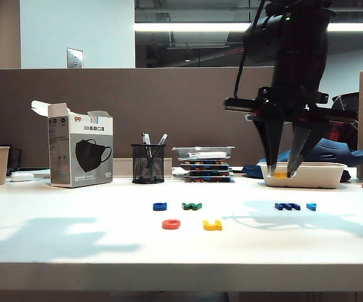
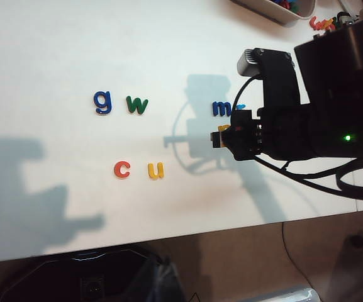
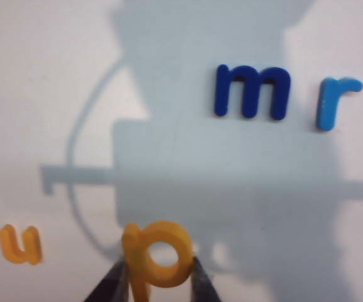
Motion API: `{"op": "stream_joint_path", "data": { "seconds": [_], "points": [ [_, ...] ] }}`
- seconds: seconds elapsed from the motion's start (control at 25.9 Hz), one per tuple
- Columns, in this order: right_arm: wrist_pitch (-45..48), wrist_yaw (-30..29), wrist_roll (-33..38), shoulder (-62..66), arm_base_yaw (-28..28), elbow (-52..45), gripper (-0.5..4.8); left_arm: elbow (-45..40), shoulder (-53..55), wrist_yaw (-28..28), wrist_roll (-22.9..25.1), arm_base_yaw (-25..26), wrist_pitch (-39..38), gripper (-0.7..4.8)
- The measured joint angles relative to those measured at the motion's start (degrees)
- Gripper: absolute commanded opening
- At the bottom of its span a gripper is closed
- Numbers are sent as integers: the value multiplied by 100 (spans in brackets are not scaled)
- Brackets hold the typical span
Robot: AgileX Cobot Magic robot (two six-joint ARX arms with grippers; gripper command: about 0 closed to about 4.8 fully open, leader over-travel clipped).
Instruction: Select the appropriate letters from the row of letter magnets placed on the table to arrange into the word "cup".
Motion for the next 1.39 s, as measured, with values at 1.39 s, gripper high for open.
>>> {"op": "stream_joint_path", "data": {
  "seconds": [1.39],
  "points": [
    [1058,127,1082,28,938,-1045,117,0,2,0,0,0,2,-5]
  ]
}}
